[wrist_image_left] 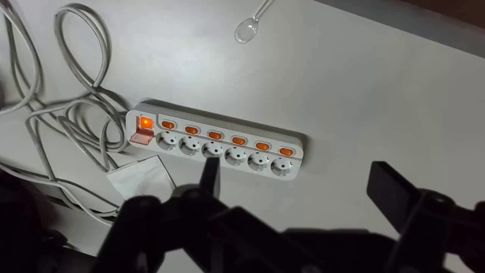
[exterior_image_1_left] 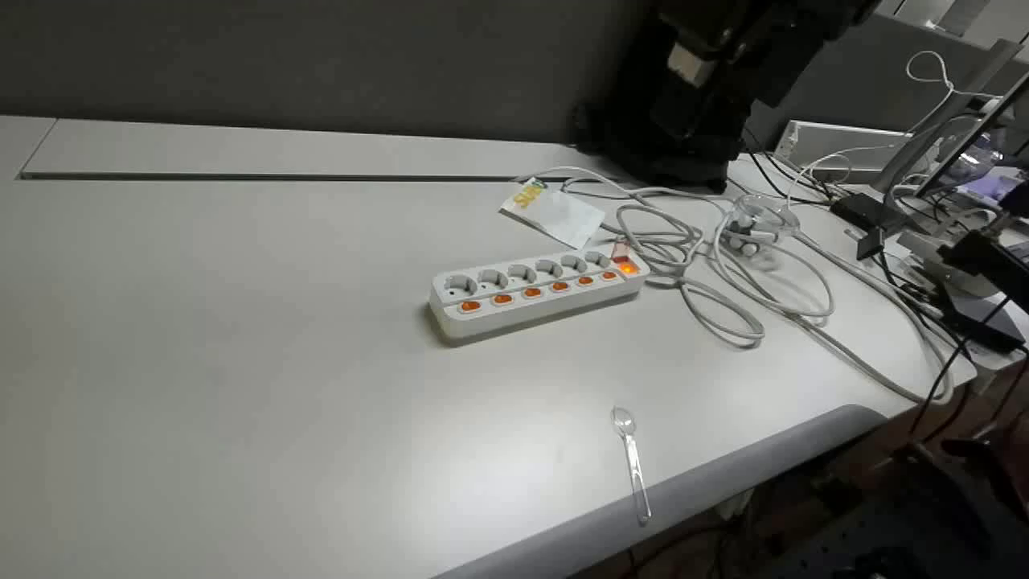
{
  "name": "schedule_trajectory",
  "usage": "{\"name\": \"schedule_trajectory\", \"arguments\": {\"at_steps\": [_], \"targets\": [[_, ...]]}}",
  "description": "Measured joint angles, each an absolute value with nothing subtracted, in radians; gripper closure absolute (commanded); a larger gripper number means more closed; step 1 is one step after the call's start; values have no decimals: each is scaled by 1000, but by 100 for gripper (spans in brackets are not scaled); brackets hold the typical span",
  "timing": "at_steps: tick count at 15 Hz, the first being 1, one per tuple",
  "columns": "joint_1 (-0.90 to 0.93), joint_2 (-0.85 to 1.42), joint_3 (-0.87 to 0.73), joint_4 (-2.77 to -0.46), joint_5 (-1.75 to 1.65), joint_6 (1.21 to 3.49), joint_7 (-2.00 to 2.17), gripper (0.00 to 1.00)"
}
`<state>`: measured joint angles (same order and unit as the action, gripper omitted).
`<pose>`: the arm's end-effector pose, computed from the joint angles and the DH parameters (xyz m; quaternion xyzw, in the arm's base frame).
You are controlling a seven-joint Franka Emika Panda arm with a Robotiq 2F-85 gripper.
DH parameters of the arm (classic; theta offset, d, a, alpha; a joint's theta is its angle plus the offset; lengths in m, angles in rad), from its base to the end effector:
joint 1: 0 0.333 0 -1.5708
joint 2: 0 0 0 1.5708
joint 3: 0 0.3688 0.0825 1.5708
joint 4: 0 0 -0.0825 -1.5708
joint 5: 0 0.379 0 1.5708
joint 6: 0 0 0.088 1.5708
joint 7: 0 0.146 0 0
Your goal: Turn on the middle switch
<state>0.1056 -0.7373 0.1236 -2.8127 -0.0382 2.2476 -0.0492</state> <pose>0.2901 0.0631 0.4205 0.9855 0.1363 0.0876 0.0508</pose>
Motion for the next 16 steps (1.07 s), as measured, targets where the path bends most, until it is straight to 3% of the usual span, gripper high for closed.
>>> {"name": "schedule_trajectory", "arguments": {"at_steps": [16], "targets": [[94,-734,124,-2811,-46,2263,-38,0]]}}
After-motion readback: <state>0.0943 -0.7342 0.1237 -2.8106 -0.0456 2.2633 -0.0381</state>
